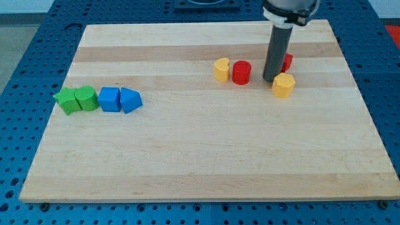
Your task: Push the red star slightly right
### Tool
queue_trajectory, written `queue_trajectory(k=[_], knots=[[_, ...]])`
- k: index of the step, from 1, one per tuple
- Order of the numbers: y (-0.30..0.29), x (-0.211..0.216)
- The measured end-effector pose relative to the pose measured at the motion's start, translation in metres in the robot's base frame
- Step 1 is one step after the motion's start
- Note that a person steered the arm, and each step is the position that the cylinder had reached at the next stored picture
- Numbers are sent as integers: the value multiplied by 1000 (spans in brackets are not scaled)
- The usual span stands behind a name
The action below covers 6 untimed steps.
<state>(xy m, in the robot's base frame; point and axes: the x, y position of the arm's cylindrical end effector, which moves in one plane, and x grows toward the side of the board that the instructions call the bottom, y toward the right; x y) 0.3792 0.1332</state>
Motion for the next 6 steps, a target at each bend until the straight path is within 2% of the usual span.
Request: queue_trajectory(k=[2,4,6], knots=[[40,0],[-28,-4],[29,-40]])
